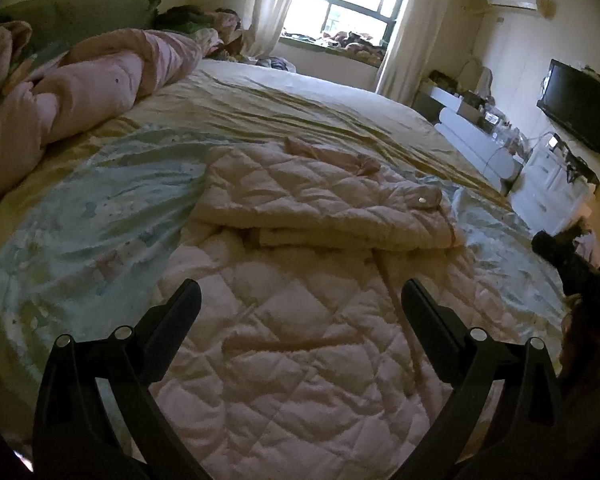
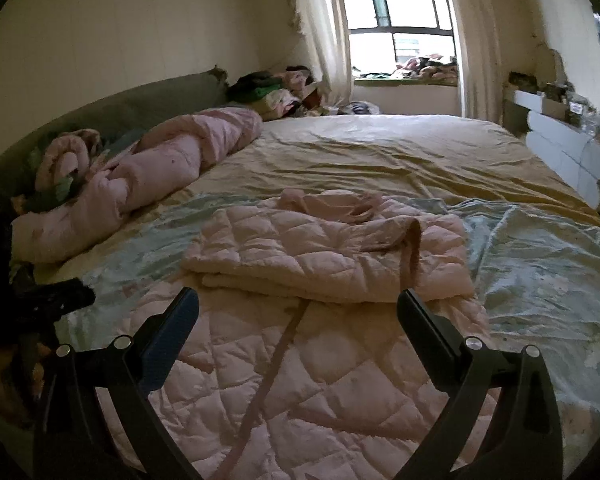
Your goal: Fold large clothes
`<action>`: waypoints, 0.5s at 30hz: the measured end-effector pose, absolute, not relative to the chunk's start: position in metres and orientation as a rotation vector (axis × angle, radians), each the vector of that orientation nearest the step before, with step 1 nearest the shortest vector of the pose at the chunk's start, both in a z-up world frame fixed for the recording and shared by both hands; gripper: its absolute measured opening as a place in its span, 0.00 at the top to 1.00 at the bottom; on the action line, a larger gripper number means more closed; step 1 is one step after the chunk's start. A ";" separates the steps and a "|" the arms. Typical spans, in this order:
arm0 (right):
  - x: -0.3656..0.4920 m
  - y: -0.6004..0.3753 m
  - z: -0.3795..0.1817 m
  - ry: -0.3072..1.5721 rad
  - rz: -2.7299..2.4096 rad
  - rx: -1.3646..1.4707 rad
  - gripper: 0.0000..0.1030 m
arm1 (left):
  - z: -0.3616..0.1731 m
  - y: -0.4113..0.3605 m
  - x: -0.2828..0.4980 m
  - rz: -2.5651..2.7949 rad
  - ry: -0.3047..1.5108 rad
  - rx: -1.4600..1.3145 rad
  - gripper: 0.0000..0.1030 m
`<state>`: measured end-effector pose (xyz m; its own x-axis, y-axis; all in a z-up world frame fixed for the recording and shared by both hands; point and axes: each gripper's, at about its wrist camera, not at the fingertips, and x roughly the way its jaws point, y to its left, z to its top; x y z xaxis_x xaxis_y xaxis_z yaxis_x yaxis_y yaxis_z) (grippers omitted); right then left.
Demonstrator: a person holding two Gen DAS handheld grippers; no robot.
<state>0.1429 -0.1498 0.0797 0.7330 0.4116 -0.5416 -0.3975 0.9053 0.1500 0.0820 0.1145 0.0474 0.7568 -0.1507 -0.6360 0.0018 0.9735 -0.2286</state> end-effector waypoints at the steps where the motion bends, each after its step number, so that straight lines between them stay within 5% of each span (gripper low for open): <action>1: 0.142 -0.151 0.078 0.604 0.439 0.028 0.04 | 0.046 0.115 0.080 -0.082 0.712 -0.218 0.09; 15: 0.124 -0.155 0.059 0.662 0.406 -0.029 0.04 | 0.018 0.131 0.053 -0.042 0.763 -0.192 0.09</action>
